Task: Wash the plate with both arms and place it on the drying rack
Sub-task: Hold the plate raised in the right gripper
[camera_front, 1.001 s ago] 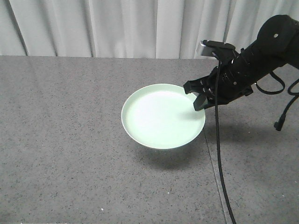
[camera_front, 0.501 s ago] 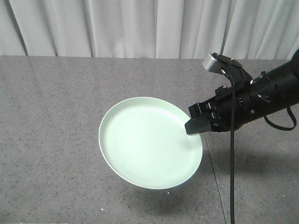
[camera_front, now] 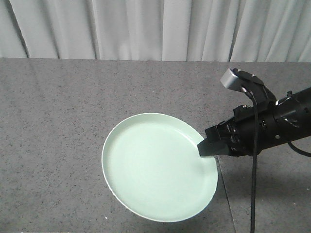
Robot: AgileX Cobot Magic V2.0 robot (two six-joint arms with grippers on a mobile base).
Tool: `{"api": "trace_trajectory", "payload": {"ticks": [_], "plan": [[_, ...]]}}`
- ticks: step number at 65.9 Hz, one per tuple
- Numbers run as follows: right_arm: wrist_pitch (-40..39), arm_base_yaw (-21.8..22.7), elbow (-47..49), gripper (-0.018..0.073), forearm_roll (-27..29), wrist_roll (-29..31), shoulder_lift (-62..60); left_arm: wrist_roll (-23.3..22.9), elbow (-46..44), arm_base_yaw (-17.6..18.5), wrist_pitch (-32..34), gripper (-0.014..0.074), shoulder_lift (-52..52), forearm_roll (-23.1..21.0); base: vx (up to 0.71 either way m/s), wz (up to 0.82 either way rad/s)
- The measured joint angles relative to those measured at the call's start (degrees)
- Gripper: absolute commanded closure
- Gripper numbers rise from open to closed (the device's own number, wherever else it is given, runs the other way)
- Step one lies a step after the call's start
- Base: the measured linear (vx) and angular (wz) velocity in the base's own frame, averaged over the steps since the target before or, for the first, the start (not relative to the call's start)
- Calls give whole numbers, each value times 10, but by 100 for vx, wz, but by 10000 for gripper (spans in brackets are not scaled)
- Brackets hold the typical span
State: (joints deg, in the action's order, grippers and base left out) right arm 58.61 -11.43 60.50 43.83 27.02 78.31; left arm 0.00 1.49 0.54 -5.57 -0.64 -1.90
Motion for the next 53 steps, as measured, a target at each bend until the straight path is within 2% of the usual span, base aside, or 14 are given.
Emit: {"api": "trace_trajectory", "payload": {"ticks": [53], "plan": [[1,0,0,568,3,2,0,0,0,0,0,603,0,0,0,0]]}}
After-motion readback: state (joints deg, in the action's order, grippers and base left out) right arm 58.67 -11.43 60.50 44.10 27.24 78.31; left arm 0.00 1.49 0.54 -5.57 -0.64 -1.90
